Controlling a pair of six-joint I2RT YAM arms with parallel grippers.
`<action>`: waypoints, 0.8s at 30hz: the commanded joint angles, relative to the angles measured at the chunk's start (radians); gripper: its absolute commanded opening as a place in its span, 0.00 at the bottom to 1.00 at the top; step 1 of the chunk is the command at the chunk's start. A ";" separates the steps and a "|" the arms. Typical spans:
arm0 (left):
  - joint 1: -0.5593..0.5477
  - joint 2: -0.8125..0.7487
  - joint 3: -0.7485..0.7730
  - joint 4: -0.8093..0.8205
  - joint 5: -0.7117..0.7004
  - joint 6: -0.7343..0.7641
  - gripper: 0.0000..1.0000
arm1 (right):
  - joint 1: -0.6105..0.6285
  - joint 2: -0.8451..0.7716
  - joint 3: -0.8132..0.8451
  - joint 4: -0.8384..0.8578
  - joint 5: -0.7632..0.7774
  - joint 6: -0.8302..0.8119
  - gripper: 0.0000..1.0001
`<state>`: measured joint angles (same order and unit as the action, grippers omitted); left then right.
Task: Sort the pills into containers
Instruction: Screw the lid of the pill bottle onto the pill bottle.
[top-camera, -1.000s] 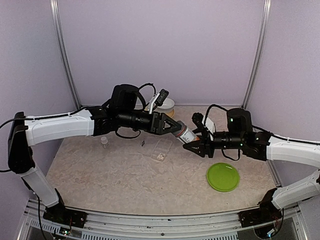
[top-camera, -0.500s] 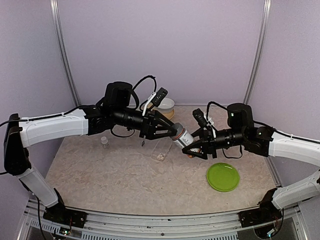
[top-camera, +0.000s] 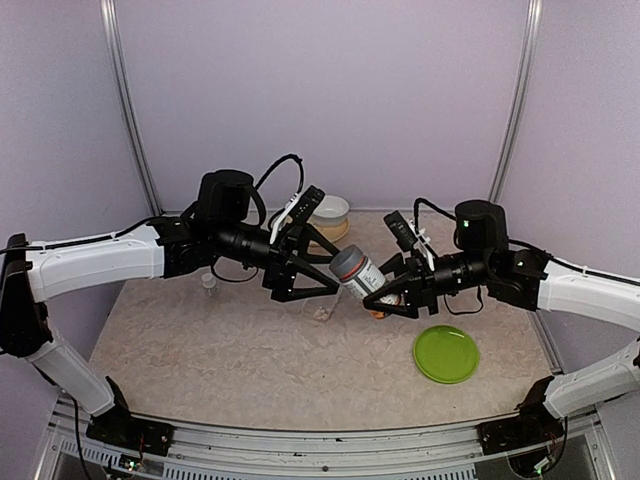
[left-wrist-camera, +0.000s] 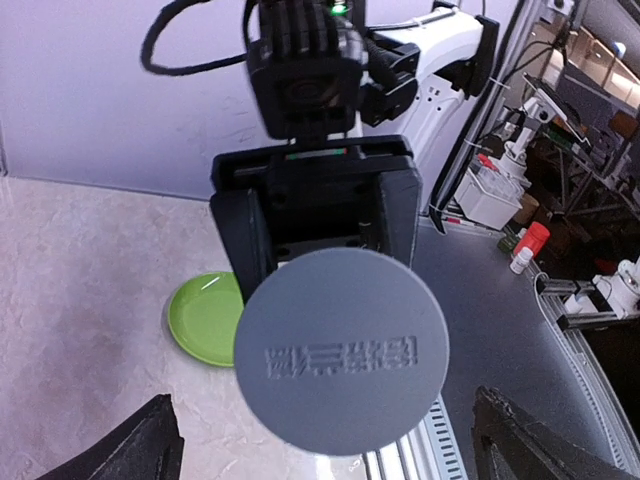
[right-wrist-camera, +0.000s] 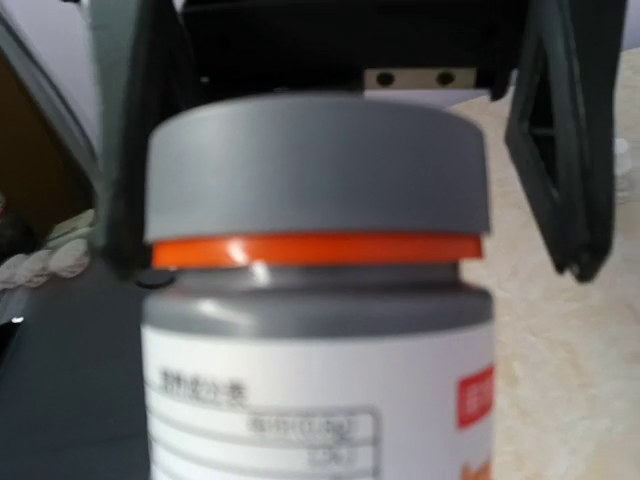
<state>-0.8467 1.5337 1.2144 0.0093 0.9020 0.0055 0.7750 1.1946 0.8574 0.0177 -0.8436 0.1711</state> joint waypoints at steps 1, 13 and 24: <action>0.041 -0.052 -0.033 0.067 -0.040 -0.142 0.99 | 0.007 -0.027 0.041 -0.054 0.102 -0.082 0.19; 0.070 0.026 0.104 -0.174 -0.318 -0.503 0.99 | 0.016 -0.049 0.047 -0.101 0.470 -0.267 0.18; 0.068 0.131 0.188 -0.194 -0.299 -0.681 0.97 | 0.108 -0.014 0.087 -0.161 0.727 -0.376 0.17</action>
<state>-0.7753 1.6413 1.3502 -0.1768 0.5869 -0.5995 0.8532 1.1728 0.9024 -0.1375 -0.2276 -0.1520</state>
